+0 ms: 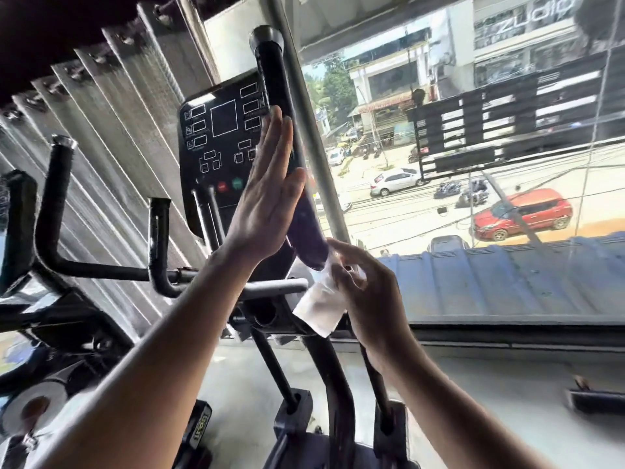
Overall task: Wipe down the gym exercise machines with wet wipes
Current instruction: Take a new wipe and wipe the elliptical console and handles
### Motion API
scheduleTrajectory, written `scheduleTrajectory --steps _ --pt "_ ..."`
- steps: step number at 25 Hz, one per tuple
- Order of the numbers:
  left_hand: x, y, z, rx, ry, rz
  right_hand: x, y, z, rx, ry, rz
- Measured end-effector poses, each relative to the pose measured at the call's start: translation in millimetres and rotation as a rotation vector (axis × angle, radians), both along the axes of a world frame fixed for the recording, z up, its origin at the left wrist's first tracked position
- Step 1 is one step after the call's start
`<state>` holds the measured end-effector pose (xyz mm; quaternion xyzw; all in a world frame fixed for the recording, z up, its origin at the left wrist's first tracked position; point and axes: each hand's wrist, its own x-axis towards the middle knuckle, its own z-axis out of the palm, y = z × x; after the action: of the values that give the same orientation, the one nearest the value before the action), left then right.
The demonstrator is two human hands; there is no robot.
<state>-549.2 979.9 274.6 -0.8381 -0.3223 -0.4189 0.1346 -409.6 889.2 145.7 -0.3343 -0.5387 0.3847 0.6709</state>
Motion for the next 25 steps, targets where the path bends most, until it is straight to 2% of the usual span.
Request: scheduleTrajectory --steps 2,4,6,8,12,15,17,19,20,23,25 --pt "-28 -6 -19 -0.052 -0.05 -0.103 -1 -5 -15 -0.046 -0.097 -0.026" --pt "-78 0 -61 -0.082 -0.099 0.047 2 -16 -36 -0.029 -0.309 -0.07" --pt "-135 20 -95 -0.093 -0.073 0.272 -6 -18 -48 0.074 -0.588 -0.136" --pt "-163 43 -102 -0.09 -0.051 0.361 -20 -8 -47 0.237 -0.869 -0.177" --pt "-166 76 -87 -0.079 -0.068 0.326 -63 31 -29 0.456 -1.528 -0.073" --pt "-164 95 -104 -0.056 -0.197 0.333 -101 69 -20 0.563 -1.993 -0.193" --pt "-161 96 -113 0.008 -0.217 0.343 -123 102 -20 0.428 -2.189 -0.246" --pt "-164 97 -112 0.027 -0.222 0.319 -131 132 -24 0.149 -2.232 -0.29" --pt "-164 96 -112 0.023 -0.232 0.304 -130 143 -24 0.076 -2.281 -0.336" --pt "-165 96 -113 -0.005 -0.263 0.275 -124 161 -28 -0.038 -2.437 -0.418" --pt "-165 96 -114 0.008 -0.277 0.277 -122 169 -33 -0.093 -2.459 -0.461"
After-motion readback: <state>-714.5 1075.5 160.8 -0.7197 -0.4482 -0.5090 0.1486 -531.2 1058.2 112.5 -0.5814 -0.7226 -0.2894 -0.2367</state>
